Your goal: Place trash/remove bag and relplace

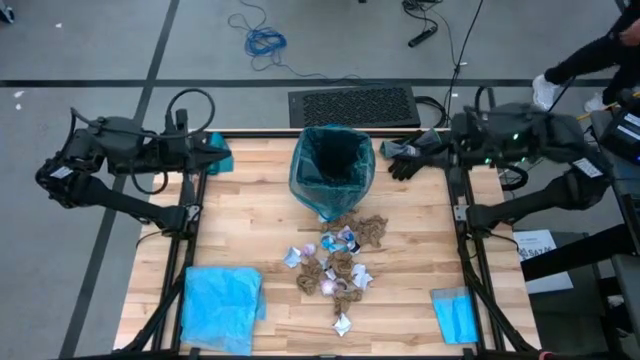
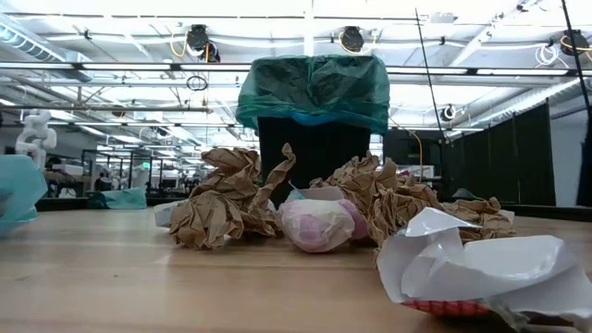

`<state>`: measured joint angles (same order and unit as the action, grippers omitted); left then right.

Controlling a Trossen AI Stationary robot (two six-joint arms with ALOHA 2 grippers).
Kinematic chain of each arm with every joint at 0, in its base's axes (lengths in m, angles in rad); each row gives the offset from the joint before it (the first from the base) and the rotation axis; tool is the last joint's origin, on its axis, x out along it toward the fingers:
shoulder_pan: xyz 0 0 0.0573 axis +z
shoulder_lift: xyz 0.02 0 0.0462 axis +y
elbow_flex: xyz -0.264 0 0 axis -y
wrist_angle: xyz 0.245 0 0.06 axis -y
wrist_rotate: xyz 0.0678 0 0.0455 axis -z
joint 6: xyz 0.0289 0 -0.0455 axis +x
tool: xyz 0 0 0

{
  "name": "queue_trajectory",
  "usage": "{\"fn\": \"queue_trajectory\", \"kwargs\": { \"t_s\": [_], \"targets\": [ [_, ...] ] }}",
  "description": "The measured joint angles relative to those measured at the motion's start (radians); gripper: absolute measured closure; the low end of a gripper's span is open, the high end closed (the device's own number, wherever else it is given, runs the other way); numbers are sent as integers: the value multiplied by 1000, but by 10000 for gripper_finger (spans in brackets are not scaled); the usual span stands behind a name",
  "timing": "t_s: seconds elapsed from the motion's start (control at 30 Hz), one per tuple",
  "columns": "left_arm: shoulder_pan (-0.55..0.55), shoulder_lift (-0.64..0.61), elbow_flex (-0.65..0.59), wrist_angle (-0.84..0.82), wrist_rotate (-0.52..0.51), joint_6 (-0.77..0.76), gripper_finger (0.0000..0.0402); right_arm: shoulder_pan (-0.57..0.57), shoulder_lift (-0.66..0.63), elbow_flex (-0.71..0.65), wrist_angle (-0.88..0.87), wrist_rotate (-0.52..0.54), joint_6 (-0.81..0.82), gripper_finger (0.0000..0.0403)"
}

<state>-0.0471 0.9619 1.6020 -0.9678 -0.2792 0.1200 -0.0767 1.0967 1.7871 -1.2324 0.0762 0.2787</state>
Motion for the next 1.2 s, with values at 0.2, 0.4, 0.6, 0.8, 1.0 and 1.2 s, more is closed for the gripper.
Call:
{"fn": "queue_trajectory", "kwargs": {
  "t_s": [0.2, 0.4, 0.6, 0.8, 1.0, 1.2],
  "targets": [
    [2, 22, 31, -124, 2, -18, 401, 1, 127, 169, -159, -6, -5, 403],
    [2, 46, 31, -300, 9, -107, 401, 3, 189, 169, -241, -26, -4, 403],
    [1, 49, 31, -333, 14, -141, 401, 10, 233, 166, -244, -30, -3, 403],
    [1, 49, 31, -333, 16, -142, 401, 76, 236, 8, -172, -26, 21, 403],
    [1, 49, 30, -333, 16, -143, 401, 148, 213, -237, -71, -24, 104, 403],
    [1, 49, 30, -333, 16, -145, 401, 225, 196, -495, 117, -19, 176, 403]
  ]
}}
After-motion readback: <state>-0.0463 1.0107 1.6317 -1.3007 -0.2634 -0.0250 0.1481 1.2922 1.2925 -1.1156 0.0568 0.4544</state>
